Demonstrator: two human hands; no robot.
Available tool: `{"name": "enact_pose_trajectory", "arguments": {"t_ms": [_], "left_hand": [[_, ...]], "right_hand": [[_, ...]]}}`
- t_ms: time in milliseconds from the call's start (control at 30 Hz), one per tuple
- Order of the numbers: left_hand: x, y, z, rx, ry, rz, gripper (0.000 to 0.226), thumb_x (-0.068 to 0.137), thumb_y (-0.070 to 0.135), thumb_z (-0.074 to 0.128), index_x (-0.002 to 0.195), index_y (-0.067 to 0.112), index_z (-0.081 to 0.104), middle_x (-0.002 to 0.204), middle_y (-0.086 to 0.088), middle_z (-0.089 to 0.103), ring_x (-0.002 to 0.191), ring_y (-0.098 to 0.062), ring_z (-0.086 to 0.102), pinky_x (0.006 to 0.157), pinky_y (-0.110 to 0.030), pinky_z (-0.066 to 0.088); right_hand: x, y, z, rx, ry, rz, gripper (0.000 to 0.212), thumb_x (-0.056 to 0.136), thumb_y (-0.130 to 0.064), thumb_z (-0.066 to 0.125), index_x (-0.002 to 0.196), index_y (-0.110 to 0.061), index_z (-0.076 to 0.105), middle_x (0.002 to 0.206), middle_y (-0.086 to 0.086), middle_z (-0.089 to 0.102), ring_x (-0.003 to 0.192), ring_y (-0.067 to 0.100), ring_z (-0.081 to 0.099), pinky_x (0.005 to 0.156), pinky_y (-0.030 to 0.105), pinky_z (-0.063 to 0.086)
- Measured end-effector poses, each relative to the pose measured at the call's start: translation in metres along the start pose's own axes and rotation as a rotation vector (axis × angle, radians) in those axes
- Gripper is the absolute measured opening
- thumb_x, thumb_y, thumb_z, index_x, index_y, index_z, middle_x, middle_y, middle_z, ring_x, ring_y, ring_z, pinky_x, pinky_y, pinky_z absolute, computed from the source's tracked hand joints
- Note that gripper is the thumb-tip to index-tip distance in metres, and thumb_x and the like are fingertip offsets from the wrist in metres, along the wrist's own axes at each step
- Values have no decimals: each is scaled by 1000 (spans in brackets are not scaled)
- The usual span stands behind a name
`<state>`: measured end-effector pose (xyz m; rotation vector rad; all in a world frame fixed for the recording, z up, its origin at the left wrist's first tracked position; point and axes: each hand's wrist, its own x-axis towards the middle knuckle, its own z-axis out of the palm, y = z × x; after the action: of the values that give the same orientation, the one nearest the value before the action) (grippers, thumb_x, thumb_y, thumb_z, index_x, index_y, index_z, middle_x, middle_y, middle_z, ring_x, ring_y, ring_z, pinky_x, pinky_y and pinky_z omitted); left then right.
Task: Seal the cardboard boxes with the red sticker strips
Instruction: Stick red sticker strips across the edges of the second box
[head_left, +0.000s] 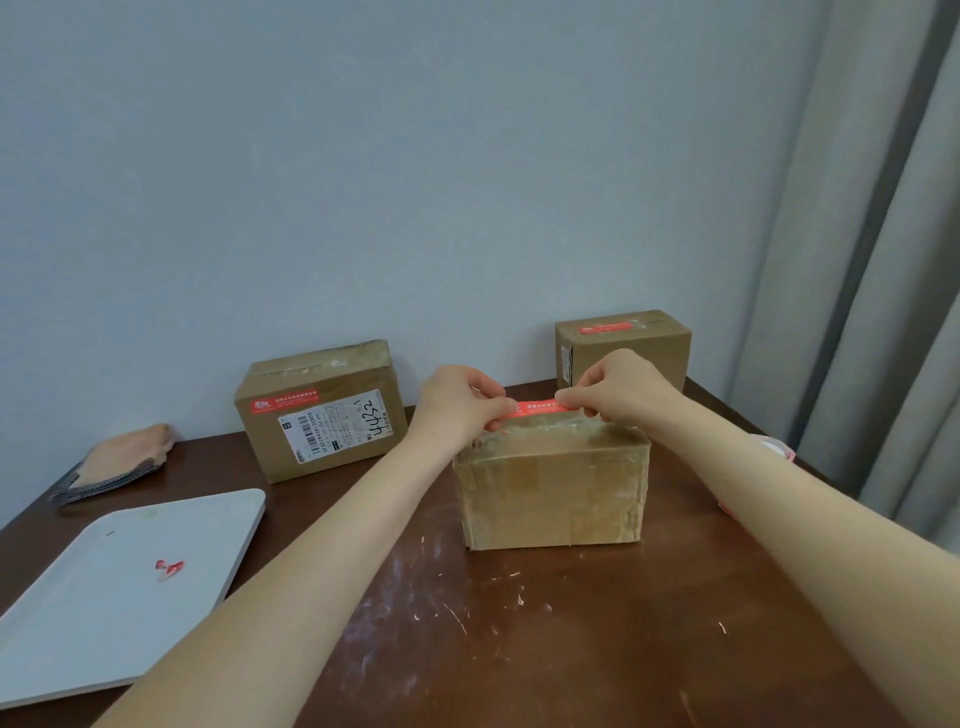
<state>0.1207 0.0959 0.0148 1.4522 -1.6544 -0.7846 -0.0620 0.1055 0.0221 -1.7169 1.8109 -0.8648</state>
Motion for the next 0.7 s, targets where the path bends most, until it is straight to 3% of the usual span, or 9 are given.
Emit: {"name": "enact_pose_trajectory", "arguments": {"t_ms": [67,267,433,700], "left_hand": [[2,-3,4,99,1,21,16,77,16,76,88,12,66,65,1,65,49,-3,61,45,-12,41],[6,-7,12,351,28,91,16,76,25,74,88,22,64,84,3,63,83,-14,60,72,-26,46],[8,-8,14,406,17,102,15,76,24,74,86,23,63,91,3,62,89,-15,59,76,-29,49],[8,-4,16,475,6,111,17,80,20,70,96,16,66,98,-1,64,93,-16,60,79,-31,50]], "right_hand": [[3,0,3,-103,-6,12,25,80,-36,72,68,-14,70,64,-4,61,65,13,56,59,26,44],[4,-1,8,-282,4,53,24,78,-39,69,71,-16,71,66,-3,63,69,17,62,56,24,43],[6,1,12,-331,10,50,23,76,-42,69,73,-19,72,77,0,70,75,19,66,65,29,51],[4,-1,14,-408,13,45,21,75,-42,69,73,-21,69,71,0,69,73,19,66,65,29,51]]}}
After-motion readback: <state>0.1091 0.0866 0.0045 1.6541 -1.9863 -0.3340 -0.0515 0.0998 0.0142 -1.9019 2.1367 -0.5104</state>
